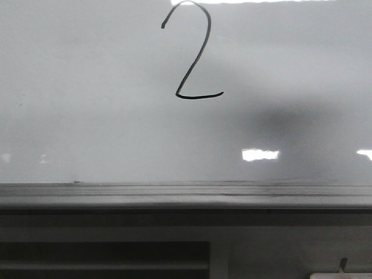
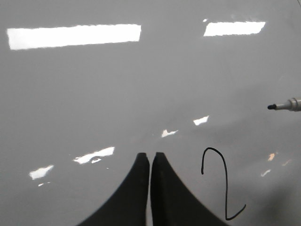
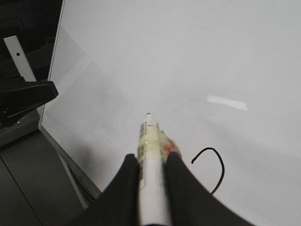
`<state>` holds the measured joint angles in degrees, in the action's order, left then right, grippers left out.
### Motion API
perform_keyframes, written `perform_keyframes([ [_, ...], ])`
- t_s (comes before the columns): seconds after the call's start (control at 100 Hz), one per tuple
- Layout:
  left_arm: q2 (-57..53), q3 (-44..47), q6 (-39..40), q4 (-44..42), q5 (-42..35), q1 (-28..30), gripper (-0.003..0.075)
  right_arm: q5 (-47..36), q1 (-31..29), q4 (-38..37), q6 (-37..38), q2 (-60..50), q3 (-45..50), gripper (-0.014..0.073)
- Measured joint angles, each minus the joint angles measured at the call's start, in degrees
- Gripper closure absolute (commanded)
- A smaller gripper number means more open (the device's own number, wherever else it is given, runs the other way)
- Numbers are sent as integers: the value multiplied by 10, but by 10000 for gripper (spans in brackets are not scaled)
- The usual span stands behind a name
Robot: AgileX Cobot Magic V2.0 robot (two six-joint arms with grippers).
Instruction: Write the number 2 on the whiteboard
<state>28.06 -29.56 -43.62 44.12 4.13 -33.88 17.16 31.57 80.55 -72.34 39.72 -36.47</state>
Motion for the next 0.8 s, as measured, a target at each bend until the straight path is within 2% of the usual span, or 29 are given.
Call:
perform_keyframes([
  [0.12, 2, -20, 0, 0, 46, 0, 731, 21, 0, -4, 21, 19, -2, 655],
  [0.2, 9, -42, -1, -1, 82, 0, 680, 50, 0, -10, 31, 50, -6, 655],
  [0.27, 22, -62, -10, -1, 120, 0, 596, 82, 0, -23, 38, 79, -17, 655],
  [0.37, 50, -89, -30, -3, 180, 0, 440, 129, 0, -67, 62, 124, -43, 655],
  [0.44, 71, -106, -43, -5, 215, 0, 377, 164, 0, -110, 89, 151, -70, 655],
  [0.63, 140, -150, -118, 21, 311, 0, 372, 274, 0, -215, 144, 210, -155, 655],
  [0.8, 206, -184, -198, 83, 381, 0, 372, 346, 0, -253, 155, 238, -210, 655],
])
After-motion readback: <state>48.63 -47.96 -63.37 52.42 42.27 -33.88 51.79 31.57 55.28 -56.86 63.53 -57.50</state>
